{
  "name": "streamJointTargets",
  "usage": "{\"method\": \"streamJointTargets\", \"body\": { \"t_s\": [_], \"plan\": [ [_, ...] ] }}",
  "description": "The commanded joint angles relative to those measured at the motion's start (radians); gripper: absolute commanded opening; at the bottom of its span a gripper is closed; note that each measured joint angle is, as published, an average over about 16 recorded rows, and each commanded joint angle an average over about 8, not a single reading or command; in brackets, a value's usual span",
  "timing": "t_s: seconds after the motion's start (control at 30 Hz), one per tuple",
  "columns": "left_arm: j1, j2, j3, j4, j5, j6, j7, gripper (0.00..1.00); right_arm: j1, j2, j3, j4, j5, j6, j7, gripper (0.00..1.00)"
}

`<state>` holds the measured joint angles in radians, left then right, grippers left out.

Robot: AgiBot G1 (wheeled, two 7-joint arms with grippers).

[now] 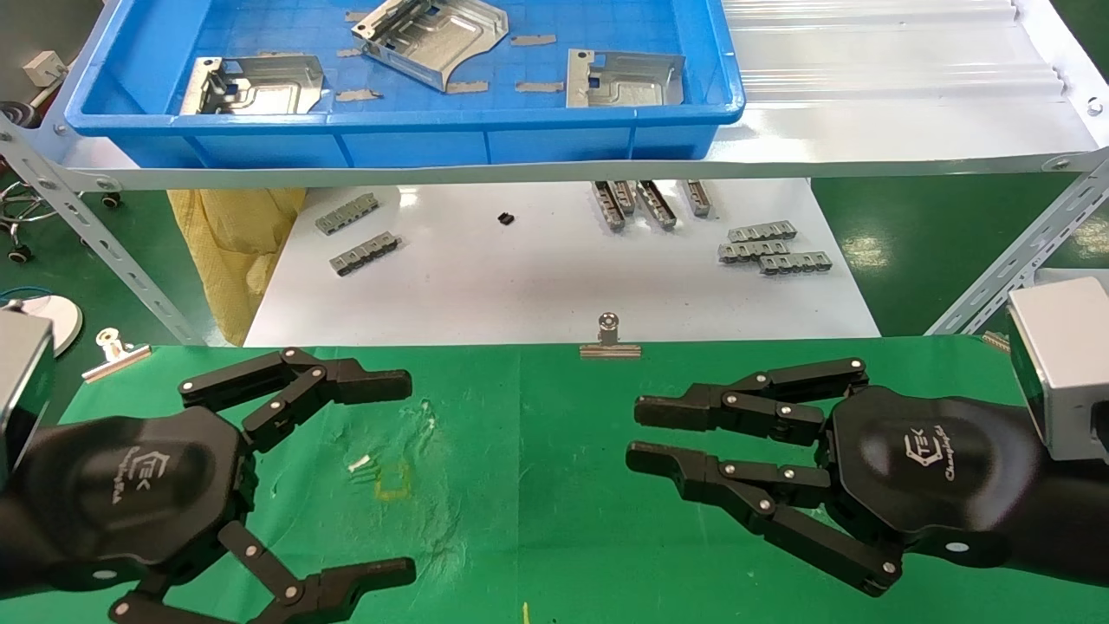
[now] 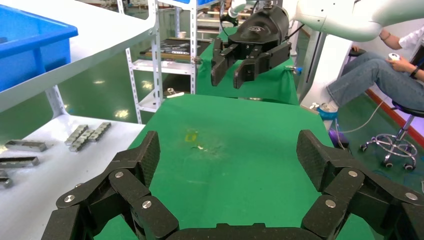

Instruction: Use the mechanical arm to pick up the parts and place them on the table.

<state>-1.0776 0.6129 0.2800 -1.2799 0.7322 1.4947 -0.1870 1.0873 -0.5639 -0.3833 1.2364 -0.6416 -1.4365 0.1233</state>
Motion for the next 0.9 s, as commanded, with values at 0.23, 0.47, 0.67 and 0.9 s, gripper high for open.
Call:
{"method": "streamJointTargets", "body": {
  "t_s": [0.23,0.47,0.67,0.9],
  "plan": [
    [0.000,0.000,0.000,0.000,0.000,0.000,0.000,1.00,0.000,0.000,0.000,0.000,0.000,0.000,0.000,0.00],
    [0.000,0.000,0.000,0.000,0.000,0.000,0.000,1.00,0.000,0.000,0.000,0.000,0.000,0.000,0.000,0.00],
    [-0.001,0.000,-0.001,-0.001,0.000,0.000,0.001,1.00,0.000,0.000,0.000,0.000,0.000,0.000,0.000,0.00],
    [-0.102,0.027,0.000,0.007,0.033,-0.028,-0.006,1.00,0.000,0.000,0.000,0.000,0.000,0.000,0.000,0.00]
  ]
}}
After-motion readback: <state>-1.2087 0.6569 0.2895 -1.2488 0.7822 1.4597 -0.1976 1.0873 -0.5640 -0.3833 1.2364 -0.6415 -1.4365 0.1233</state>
